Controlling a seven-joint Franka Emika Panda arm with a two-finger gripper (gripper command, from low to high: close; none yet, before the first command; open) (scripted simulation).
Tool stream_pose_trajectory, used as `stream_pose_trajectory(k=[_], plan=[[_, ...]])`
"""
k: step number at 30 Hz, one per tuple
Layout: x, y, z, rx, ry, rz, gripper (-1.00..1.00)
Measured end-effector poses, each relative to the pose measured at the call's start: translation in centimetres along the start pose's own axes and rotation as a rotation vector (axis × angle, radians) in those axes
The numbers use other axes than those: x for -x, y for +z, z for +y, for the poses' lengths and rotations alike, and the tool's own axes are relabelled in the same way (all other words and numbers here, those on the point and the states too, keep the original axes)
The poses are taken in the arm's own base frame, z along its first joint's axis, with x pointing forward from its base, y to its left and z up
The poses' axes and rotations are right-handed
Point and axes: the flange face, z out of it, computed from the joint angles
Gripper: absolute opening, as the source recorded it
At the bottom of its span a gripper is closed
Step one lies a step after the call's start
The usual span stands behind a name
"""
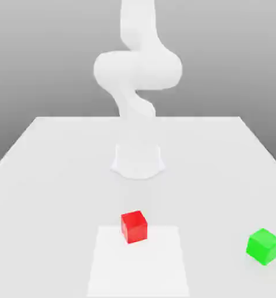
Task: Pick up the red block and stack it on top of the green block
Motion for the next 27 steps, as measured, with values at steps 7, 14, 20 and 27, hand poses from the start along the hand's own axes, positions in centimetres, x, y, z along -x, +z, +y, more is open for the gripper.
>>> stream_pose_trajectory(k=[7, 14, 20, 27], plan=[[5.8, 16.0, 5.9, 0.171, -0.122, -0.195, 0.00], [15.7, 27.1, 16.0, 0.322, -0.243, -0.433, 0.00], [24.3, 33.4, 24.2, 0.402, -0.316, -0.596, 0.00], [26.2, 35.8, 26.1, 0.407, -0.317, -0.602, -1.00]])
